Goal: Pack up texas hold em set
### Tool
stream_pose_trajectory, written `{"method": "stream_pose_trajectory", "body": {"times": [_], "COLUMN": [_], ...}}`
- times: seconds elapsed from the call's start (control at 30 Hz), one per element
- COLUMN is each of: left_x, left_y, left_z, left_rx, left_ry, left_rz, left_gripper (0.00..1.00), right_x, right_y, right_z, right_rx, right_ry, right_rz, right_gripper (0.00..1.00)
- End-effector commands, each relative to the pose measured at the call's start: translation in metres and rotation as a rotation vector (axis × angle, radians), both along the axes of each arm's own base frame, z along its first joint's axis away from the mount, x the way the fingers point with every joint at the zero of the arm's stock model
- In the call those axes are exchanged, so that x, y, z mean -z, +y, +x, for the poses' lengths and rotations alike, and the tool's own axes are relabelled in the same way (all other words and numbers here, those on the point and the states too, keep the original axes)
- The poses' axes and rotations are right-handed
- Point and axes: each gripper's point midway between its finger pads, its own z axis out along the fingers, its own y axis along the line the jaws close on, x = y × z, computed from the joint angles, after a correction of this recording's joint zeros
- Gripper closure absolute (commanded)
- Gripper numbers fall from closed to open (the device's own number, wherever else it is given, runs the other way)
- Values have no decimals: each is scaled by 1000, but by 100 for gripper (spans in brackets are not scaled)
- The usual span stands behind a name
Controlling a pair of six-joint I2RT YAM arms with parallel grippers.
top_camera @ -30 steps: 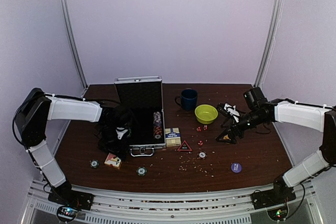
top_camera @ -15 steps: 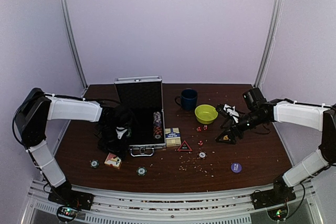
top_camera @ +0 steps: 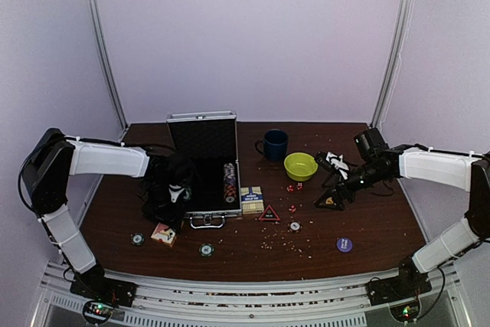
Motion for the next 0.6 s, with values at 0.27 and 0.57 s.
{"method": "stream_pose_trajectory", "body": {"times": [0.27, 0.57], "left_x": [-83, -143], "left_y": [-27, -99], "left_z": [27, 158], "left_rx": [145, 563], "left_ry": [-121, -647], "left_rz": [-114, -77], "left_gripper": [51, 51], "right_x": [-5, -4], "right_y": [2, 6], "right_z": [0, -5], "right_rx": [-20, -38], "right_ry": [-1, 35], "right_rz": [18, 44], "right_gripper": [5, 5]}}
